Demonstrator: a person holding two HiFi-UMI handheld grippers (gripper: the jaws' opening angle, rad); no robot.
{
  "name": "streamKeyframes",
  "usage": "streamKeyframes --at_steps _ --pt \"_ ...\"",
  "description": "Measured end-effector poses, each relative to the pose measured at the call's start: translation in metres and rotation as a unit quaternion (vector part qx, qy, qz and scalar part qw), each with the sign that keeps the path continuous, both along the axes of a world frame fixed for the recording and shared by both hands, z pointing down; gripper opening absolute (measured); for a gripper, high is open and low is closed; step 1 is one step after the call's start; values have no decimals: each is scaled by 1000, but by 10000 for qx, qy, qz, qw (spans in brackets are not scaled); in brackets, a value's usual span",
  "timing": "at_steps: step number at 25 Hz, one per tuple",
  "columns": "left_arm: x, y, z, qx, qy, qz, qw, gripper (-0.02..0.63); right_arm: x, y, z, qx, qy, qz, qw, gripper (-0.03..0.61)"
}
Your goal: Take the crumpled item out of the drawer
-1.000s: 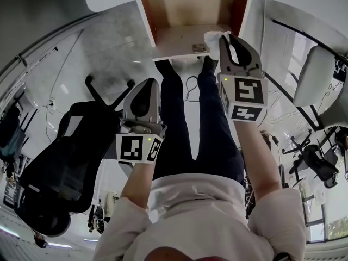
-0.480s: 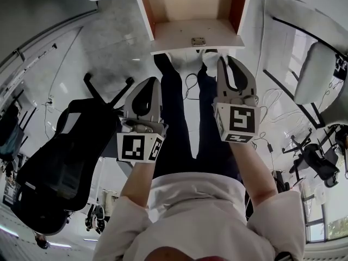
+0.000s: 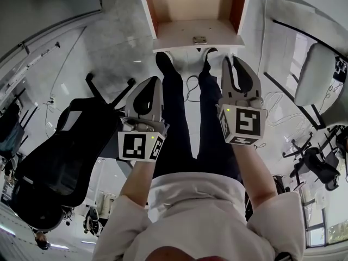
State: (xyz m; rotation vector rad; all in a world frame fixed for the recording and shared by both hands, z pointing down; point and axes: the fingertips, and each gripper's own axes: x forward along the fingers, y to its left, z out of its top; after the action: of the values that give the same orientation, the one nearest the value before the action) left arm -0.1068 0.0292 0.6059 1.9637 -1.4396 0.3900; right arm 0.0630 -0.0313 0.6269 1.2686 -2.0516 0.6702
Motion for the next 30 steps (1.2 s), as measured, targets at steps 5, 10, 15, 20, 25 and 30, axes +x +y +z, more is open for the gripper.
streamKeyframes --at_steps 5,10,15,20,25,30 --pt "1 0 -17 92 -73 27 9999 8 4 4 -20 87 -88 87 9999 61" --pt "-5 -6 -52 379 -259 39 9989 8 6 4 -51 295 -207 131 9993 61" --pt "-14 -2 -93 535 -357 -127 9978 8 3 7 -99 632 -469 4 9969 61" --pt "-12 5 -138 792 -370 -131 9961 8 1 7 -153 906 -657 -37 9937 61" --pt "-9 0 -200 1264 -455 -129 9908 8 4 2 -209 1211 -774 -104 9896 61" --pt "-19 -14 -253 1653 -598 -138 9843 8 3 -13 -264 1556 -805 -153 9844 60"
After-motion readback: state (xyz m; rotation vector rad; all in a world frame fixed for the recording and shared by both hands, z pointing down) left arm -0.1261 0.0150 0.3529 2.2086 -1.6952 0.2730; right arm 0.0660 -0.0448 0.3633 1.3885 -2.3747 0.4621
